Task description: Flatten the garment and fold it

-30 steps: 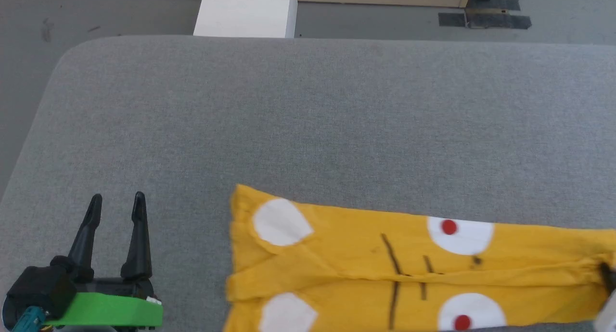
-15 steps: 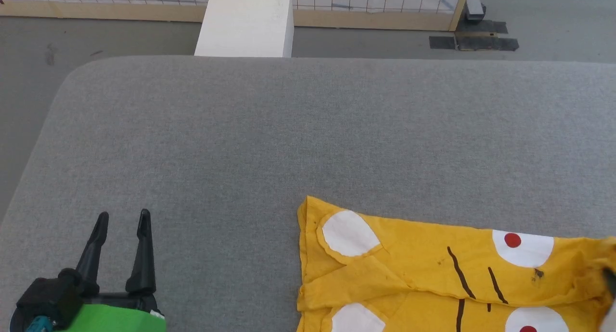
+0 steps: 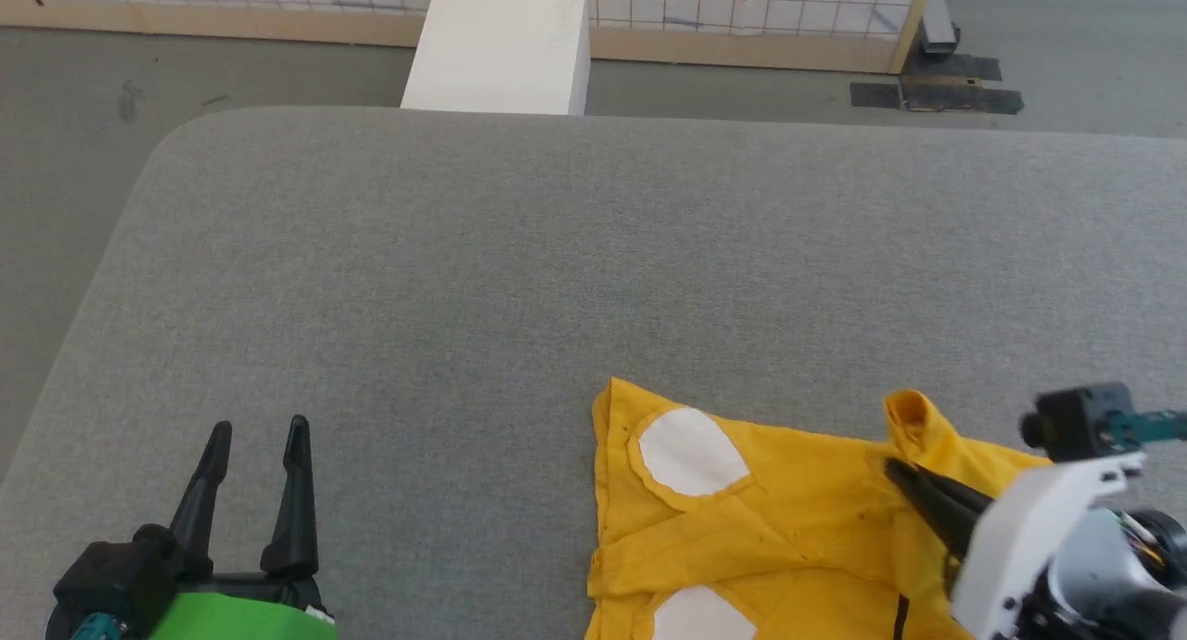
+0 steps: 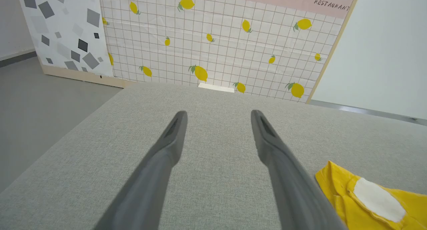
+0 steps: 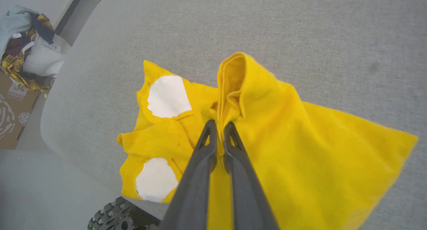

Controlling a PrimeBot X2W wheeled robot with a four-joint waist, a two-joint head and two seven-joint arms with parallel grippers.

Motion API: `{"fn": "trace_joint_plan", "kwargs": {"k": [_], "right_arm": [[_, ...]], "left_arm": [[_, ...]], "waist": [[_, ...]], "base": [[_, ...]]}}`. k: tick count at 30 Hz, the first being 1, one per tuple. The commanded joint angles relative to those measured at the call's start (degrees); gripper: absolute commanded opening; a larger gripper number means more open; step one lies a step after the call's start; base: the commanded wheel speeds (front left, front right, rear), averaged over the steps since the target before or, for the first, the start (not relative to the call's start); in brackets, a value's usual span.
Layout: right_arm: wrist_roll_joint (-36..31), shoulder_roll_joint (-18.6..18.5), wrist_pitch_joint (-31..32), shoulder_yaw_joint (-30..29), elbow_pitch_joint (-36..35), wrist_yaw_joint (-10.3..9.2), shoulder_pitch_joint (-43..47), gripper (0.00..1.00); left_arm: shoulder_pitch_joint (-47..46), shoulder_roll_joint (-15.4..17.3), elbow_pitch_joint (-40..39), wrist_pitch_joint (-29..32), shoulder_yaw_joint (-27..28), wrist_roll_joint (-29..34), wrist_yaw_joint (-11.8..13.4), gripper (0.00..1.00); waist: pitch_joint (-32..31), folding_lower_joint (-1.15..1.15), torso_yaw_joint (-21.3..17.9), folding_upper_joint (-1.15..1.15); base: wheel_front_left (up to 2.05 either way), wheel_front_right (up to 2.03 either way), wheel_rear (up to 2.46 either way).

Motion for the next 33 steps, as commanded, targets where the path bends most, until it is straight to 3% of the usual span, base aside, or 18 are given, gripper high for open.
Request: {"fn": "trace_joint_plan", "kwargs": {"k": [1, 16, 31, 32, 33], "right_arm": [[0.4, 0.4, -0.5, 1.6, 0.6, -0.09, -2.2, 0.0], [0.1, 0.5, -2.8, 19.7, 14.2, -0.09, -16.3, 0.0], [-9.2, 0.8, -6.6, 28.4, 36.6, -0.09, -23.4, 0.0], [-9.4, 1.0, -7.4, 28.5, 37.8, -0.09, -23.7, 0.56], [-9.6, 1.2, -8.1, 28.6, 38.6, -0.09, -24.0, 1.0]], "left_arm": [[-0.3, -0.4, 0.1, -0.2, 0.2, -0.3, -0.3, 1.0], [-3.2, -2.6, 2.3, -0.2, 0.2, -0.2, -2.0, 1.0], [-4.5, -5.3, 5.0, -0.2, 0.3, 0.6, -4.0, 1.0], [-4.5, -5.4, 5.2, -0.2, 0.4, 0.6, -4.1, 1.0], [-4.5, -5.5, 5.3, -0.2, 0.4, 0.6, -4.3, 1.0]], "waist": [[0.7, 0.0, 0.9, 0.0], [2.6, 0.0, 5.8, 0.0], [2.5, 0.0, 7.2, 0.0], [2.4, 0.0, 7.1, 0.0], [2.3, 0.0, 7.1, 0.0]], "base": [[0.0, 0.0, 0.0], [0.0, 0.0, 0.0], [0.0, 0.0, 0.0], [0.0, 0.0, 0.0], [0.0, 0.0, 0.0]]}}
